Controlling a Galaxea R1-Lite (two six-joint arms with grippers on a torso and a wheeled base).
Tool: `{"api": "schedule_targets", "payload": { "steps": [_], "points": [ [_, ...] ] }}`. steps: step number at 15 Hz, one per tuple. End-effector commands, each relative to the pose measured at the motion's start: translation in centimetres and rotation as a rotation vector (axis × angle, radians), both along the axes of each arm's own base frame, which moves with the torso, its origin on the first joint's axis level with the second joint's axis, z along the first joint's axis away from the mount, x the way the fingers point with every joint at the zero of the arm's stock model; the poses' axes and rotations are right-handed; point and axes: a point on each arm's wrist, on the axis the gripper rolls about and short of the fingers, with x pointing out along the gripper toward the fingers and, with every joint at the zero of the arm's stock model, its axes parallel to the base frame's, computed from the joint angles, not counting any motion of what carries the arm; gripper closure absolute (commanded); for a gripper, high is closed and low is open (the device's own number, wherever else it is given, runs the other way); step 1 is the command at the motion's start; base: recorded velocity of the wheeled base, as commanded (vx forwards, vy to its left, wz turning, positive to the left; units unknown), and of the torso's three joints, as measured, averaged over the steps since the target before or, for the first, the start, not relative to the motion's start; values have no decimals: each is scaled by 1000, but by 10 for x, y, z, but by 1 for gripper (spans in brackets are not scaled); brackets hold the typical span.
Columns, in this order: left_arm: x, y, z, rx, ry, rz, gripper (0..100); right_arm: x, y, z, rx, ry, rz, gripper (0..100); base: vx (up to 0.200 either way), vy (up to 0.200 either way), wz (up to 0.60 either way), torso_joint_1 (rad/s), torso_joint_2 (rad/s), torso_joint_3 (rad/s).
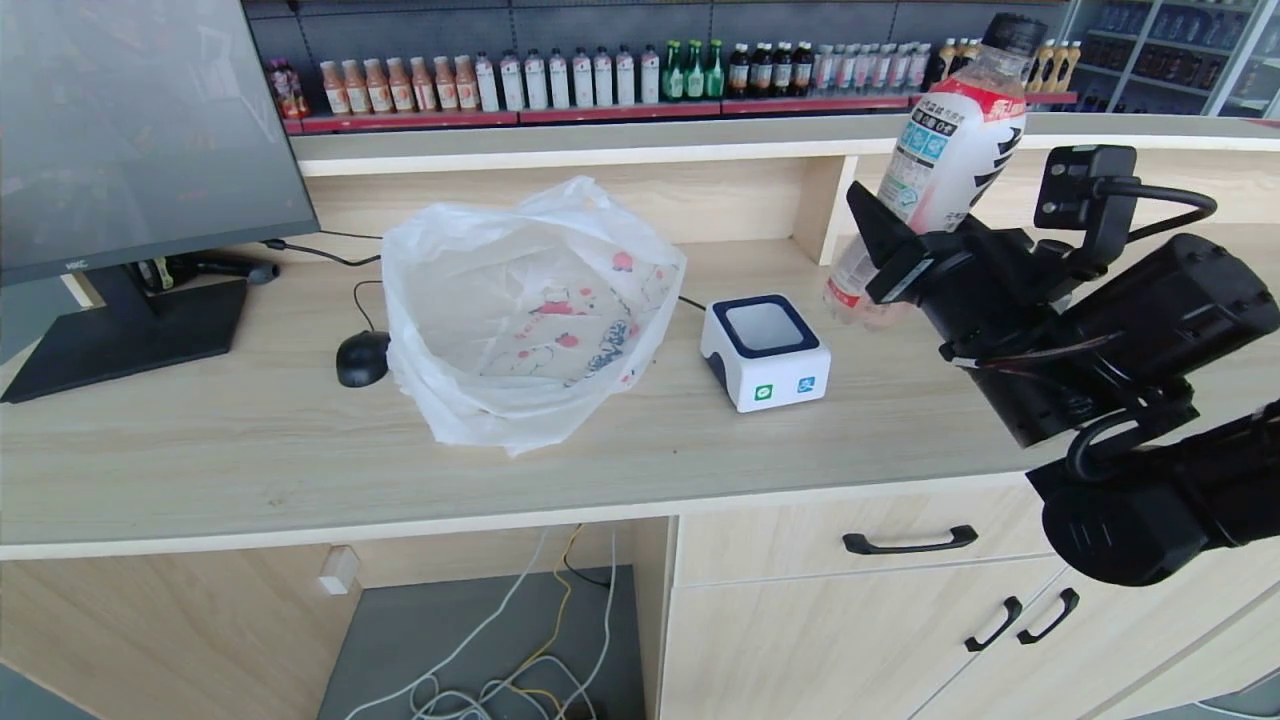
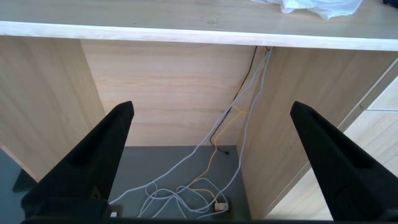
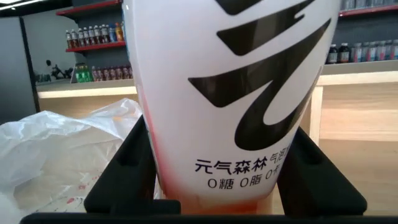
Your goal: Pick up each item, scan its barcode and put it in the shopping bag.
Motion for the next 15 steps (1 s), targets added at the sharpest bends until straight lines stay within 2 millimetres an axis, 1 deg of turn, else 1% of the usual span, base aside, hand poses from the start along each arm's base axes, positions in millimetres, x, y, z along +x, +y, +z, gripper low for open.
{"api": "schedule_targets", "payload": {
  "steps": [1, 6, 15],
  "points": [
    [0, 0, 0, -2, 0, 2, 0, 1, 1, -3, -2, 11, 3, 100, 0, 200, 0, 7, 7, -7],
    [0, 0, 0, -3, 0, 2, 0, 6, 1, -9, 3, 29, 6, 100, 0, 200, 0, 4, 1, 0],
    [0, 0, 0, -3, 0, 0, 0, 5, -2, -8, 4, 28, 0, 100, 0, 200, 0, 6, 3, 2]
  ]
}}
